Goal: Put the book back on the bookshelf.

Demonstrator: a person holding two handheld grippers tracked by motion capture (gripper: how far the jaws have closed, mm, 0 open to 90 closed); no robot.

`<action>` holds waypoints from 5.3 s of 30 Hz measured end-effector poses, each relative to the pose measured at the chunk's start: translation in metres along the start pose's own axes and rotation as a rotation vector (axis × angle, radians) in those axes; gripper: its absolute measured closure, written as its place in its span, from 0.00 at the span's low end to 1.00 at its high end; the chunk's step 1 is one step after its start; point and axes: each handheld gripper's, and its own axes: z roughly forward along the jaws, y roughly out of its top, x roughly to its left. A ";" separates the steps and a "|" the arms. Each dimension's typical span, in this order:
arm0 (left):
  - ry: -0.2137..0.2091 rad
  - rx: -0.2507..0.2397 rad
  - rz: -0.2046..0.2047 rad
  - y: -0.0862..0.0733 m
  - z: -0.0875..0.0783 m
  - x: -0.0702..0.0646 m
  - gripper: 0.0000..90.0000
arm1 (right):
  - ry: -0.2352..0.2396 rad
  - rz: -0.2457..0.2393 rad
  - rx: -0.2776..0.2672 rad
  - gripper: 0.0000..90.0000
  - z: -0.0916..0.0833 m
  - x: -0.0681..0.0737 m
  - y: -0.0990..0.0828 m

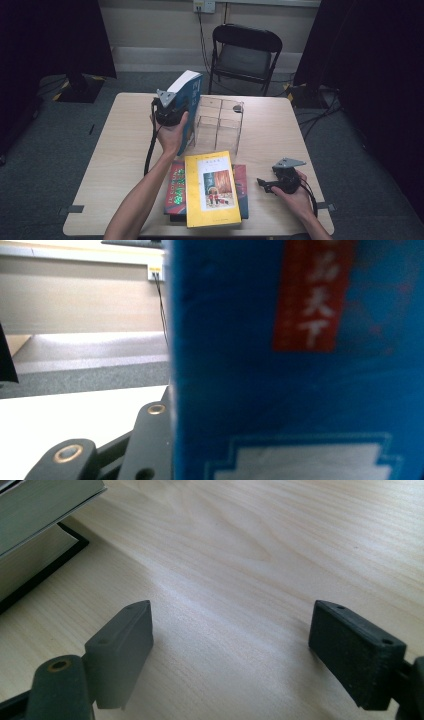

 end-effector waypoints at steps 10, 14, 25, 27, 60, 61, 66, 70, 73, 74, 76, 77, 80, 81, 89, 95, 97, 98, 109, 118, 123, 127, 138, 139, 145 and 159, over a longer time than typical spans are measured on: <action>0.003 -0.004 -0.025 -0.013 -0.014 0.017 0.67 | -0.005 -0.010 -0.005 0.20 0.000 0.001 -0.001; -0.014 -0.003 -0.018 -0.017 -0.022 0.020 0.67 | -0.008 -0.009 -0.016 0.19 0.001 0.001 -0.002; -0.047 0.002 -0.014 -0.024 -0.037 0.024 0.66 | -0.006 -0.009 -0.021 0.19 0.001 0.001 -0.003; -0.054 0.004 -0.010 -0.024 -0.039 0.025 0.66 | -0.005 -0.009 -0.022 0.19 0.001 0.001 -0.003; -0.168 0.061 -0.022 0.018 -0.064 0.040 0.56 | -0.005 -0.012 -0.030 0.19 0.001 0.001 -0.004; -0.173 0.072 -0.026 0.019 -0.063 0.040 0.56 | -0.005 -0.012 -0.030 0.19 0.001 0.001 -0.004; -0.188 0.109 -0.039 0.025 -0.064 0.044 0.56 | -0.005 -0.012 -0.030 0.19 0.001 0.001 -0.004; -0.176 0.175 -0.007 0.034 -0.063 0.044 0.54 | -0.005 -0.012 -0.030 0.19 0.001 0.001 -0.004; -0.177 0.244 0.002 0.042 -0.060 0.043 0.53 | -0.005 -0.012 -0.030 0.19 0.001 0.001 -0.004; -0.174 0.253 0.006 0.044 -0.059 0.043 0.53 | -0.005 -0.012 -0.030 0.19 0.001 0.001 -0.004; -0.166 0.279 0.024 0.051 -0.059 0.041 0.54 | -0.005 -0.012 -0.030 0.19 0.001 0.001 -0.004; -0.170 0.291 0.028 0.055 -0.059 0.041 0.54 | -0.005 -0.012 -0.030 0.19 0.001 0.001 -0.004; -0.169 0.302 0.019 0.065 -0.060 0.041 0.54 | -0.005 -0.012 -0.030 0.19 0.001 0.001 -0.004; -0.174 0.297 0.008 0.068 -0.060 0.042 0.55 | -0.005 -0.012 -0.030 0.19 0.001 0.001 -0.004; -0.157 0.469 0.006 0.089 -0.046 0.042 0.59 | -0.006 -0.010 -0.031 0.19 0.001 0.001 -0.003; -0.114 0.628 0.021 0.102 -0.027 0.035 0.60 | -0.006 -0.010 -0.031 0.19 0.001 0.001 -0.003; -0.104 0.677 0.022 0.106 -0.020 0.033 0.60 | -0.006 -0.010 -0.032 0.19 0.001 0.001 -0.003; -0.097 0.708 0.018 0.108 -0.016 0.033 0.60 | -0.006 -0.010 -0.032 0.19 0.001 0.001 -0.003; -0.065 0.990 0.017 0.113 0.019 0.027 0.60 | -0.005 -0.007 -0.032 0.19 0.001 0.001 -0.003; -0.070 1.045 0.071 0.101 0.029 0.024 0.60 | -0.004 -0.007 -0.032 0.19 0.001 0.001 -0.003; -0.056 1.058 0.094 0.100 0.031 0.021 0.60 | -0.004 -0.008 -0.032 0.19 0.001 0.001 -0.003; -0.079 1.061 0.093 0.101 0.030 0.021 0.67 | -0.004 -0.008 -0.032 0.19 0.001 0.001 -0.003; -0.058 1.069 0.093 0.105 0.031 0.008 0.68 | -0.002 -0.009 -0.033 0.20 0.001 0.000 -0.003; -0.064 1.075 0.095 0.106 0.032 0.009 0.68 | -0.002 -0.009 -0.033 0.20 0.001 0.000 -0.003; -0.040 1.047 0.056 0.107 0.033 0.012 0.69 | -0.002 -0.008 -0.033 0.20 0.001 0.000 -0.003; -0.030 1.001 0.016 0.113 0.044 0.014 0.68 | -0.002 -0.009 -0.033 0.20 0.002 0.000 -0.003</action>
